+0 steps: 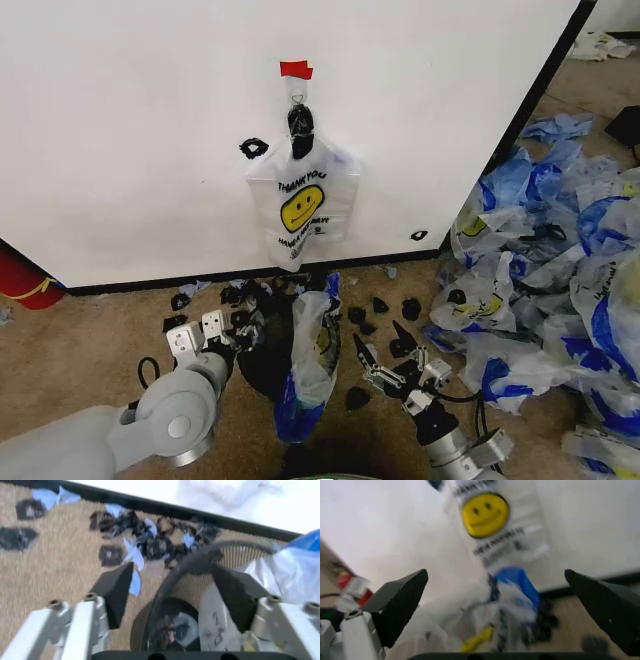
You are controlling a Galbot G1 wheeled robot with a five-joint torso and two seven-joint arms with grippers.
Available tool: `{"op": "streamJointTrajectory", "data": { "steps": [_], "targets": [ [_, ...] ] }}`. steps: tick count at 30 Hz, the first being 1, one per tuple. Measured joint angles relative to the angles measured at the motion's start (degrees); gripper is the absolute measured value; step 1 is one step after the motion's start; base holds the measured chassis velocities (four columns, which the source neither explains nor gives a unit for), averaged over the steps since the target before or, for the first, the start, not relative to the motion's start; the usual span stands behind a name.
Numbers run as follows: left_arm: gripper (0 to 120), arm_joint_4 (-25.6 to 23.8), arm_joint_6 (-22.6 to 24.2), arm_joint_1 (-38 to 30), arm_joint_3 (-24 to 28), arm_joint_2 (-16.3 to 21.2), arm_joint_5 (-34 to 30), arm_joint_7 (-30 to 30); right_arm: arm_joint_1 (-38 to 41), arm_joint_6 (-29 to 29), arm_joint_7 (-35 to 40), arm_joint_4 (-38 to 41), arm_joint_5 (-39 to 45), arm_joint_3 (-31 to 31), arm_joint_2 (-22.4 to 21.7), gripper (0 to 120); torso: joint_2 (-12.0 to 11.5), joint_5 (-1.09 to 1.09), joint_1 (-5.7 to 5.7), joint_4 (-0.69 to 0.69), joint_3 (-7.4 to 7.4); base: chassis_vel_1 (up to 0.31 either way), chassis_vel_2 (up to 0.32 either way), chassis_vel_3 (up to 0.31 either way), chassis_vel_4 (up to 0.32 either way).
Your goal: Pick up the garbage bag from the wall and place it over the trash bin.
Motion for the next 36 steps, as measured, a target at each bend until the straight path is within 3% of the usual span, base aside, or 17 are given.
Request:
{"op": "streamJointTrajectory", "data": {
  "steps": [4, 9, 24, 36],
  "targets": [
    [85, 0.5, 0.0, -0.2, 0.0, -0.2, 1.0, 0.5, 0.6, -9.5, 9.6, 3.4, 1.9, -1.6, 0.2, 100, 0.0, 0.01, 0.00, 0.01, 0.00, 0.000, 0.000, 0.000, 0.000],
    [97, 1.8, 0.1, -1.5, 1.2, -1.3, 1.4, 1.1, 2.5, -16.0, 14.9, 6.1, 6.1, -2.4, 0.8, 100, 0.0, 0.00, 0.00, 0.00, 0.00, 0.000, 0.000, 0.000, 0.000],
    [96, 3.5, 0.0, -1.5, 2.5, -2.8, 3.8, 1.8, 16.0, -23.8, 19.1, 2.1, 15.9, -7.6, 3.7, 97, 0.0, 0.00, 0.00, 0.02, 0.00, 0.000, 0.000, 0.000, 0.000],
    [96, 4.0, -0.1, -1.4, 2.5, -2.9, 4.9, 2.3, 22.3, -26.7, 21.2, -0.9, 17.6, -14.1, 6.2, 93, 0.0, 0.01, 0.00, 0.01, 0.00, 0.000, 0.000, 0.000, 0.000]
  ]
}}
